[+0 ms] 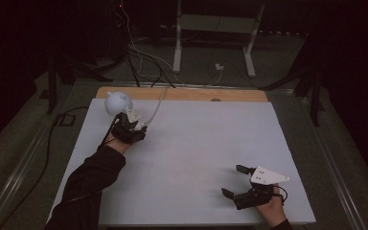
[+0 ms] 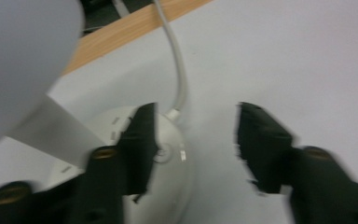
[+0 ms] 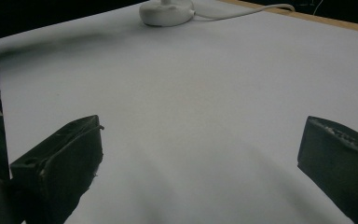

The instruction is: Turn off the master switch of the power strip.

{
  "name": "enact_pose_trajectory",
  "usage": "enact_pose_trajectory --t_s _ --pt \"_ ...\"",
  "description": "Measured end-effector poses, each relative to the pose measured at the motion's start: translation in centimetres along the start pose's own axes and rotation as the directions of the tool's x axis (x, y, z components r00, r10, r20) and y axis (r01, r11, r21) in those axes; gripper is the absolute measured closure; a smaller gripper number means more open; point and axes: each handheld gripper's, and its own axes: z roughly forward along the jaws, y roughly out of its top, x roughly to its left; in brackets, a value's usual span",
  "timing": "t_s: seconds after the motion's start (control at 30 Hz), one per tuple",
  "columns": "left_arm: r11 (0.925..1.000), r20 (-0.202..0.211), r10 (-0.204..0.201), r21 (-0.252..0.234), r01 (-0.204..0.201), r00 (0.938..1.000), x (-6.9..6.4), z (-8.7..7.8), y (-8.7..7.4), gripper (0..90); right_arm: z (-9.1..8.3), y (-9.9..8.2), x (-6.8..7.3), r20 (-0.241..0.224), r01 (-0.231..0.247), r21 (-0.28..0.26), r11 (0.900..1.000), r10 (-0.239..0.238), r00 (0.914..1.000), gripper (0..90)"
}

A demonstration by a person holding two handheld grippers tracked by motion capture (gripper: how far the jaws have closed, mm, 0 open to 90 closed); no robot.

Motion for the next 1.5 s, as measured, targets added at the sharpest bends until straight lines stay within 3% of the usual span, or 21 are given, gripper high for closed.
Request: enact_pose_trajectory --t_s 0.03,0.07,0.1,0.2,0.27,0.4,0.6,0.73,0.8,0.83,0.93,1.17,1.2,1.27,1.33,1.37,1.43,1.5 --pt "0.9999 0.025 -0.004 0.013 0.004 0.9997 0.0 -0.1 0.0 26.6 0.0 0.0 0.0 0.0 0.001 0.0 1.0 -0.001 1.0 0.0" --pt "0.9998 0.054 -0.013 0.018 0.012 0.9985 -0.1 -0.1 0.0 26.6 0.0 0.0 0.0 0.0 0.001 0.0 1.0 -0.001 1.0 0.0" --pt "0.9997 0.07 -0.016 0.021 0.015 0.9974 -0.1 -0.2 0.0 17.8 0.0 0.0 0.0 -0.001 0.0 0.002 1.0 0.0 1.0 0.0" --pt "0.9993 0.101 -0.033 0.022 0.031 0.9943 -0.1 -0.6 -0.1 3.1 0.1 0.0 0.0 -0.002 -0.002 0.002 1.0 0.002 1.0 0.0" --pt "0.9992 0.116 -0.039 0.017 0.037 0.9925 0.0 -0.9 -0.1 0.4 0.1 0.0 0.0 -0.002 -0.001 0.002 1.0 0.001 1.0 0.0" --pt "0.9991 0.174 -0.043 0.01 0.041 0.9838 0.2 -1.8 -0.1 0.3 0.1 0.0 0.0 -0.004 -0.001 0.003 1.0 0.001 1.0 0.0" --pt "0.999 0.223 -0.042 -0.001 0.044 0.9739 0.3 -3.1 -0.7 0.2 0.1 0.0 0.1 -0.002 0.002 0.004 1.0 -0.002 1.0 0.0" --pt "0.9987 0.233 -0.046 -0.008 0.05 0.9714 0.2 -4.0 -1.4 0.3 0.2 0.0 0.1 -0.003 0.005 0.004 1.0 -0.005 1.0 0.0" --pt "0.9987 0.251 -0.049 -0.005 0.052 0.9668 0.2 -4.4 -1.8 0.3 0.2 0.0 0.2 -0.004 0.005 0.005 1.0 -0.005 1.0 0.0" --pt "0.9991 0.244 -0.04 -0.005 0.043 0.969 0.1 -4.6 -2.0 0.3 0.2 0.0 0.2 -0.004 0.005 0.006 1.0 -0.005 1.0 0.0" --pt "0.9991 0.258 -0.036 -0.014 0.041 0.9654 -0.1 -5.3 -2.5 0.3 0.2 0.1 0.2 -0.004 0.004 0.007 1.0 -0.004 1.0 0.0" --pt "0.999 0.302 -0.025 -0.028 0.035 0.9531 -0.5 -6.6 -3.8 0.3 0.3 0.1 0.3 -0.003 0.007 0.009 0.9999 -0.007 1.0 0.0" --pt "0.9991 0.3 -0.022 -0.028 0.032 0.9536 -0.6 -6.8 -4.0 0.3 0.3 0.1 0.3 -0.003 0.007 0.009 0.9999 -0.007 1.0 0.0" --pt "0.9988 0.32 -0.023 -0.035 0.036 0.9472 -0.8 -7.0 -4.5 0.3 0.3 0.1 0.3 -0.002 0.009 0.01 0.9999 -0.009 1.0 0.0" --pt "0.9987 0.318 -0.015 -0.042 0.03 0.9479 -1.1 -7.2 -5.0 0.3 0.3 0.1 0.3 -0.003 0.01 0.01 0.9999 -0.01 0.9999 0.0" --pt "0.9987 0.331 -0.014 -0.041 0.029 0.9437 -1.3 -7.3 -5.2 0.3 0.3 0.1 0.3 -0.003 0.01 0.01 0.9999 -0.01 0.9999 0.0" --pt "0.9987 0.333 -0.007 -0.045 0.023 0.9429 -1.6 -7.4 -5.7 0.3 0.3 0.1 0.4 -0.003 0.01 0.011 0.9999 -0.01 1.0 0.0" --pt "0.9986 0.347 -0.005 -0.047 0.023 0.9377 -1.9 -7.5 -6.2 0.3 0.3 0.1 0.4 -0.004 0.009 0.013 0.9999 -0.009 1.0 0.0"
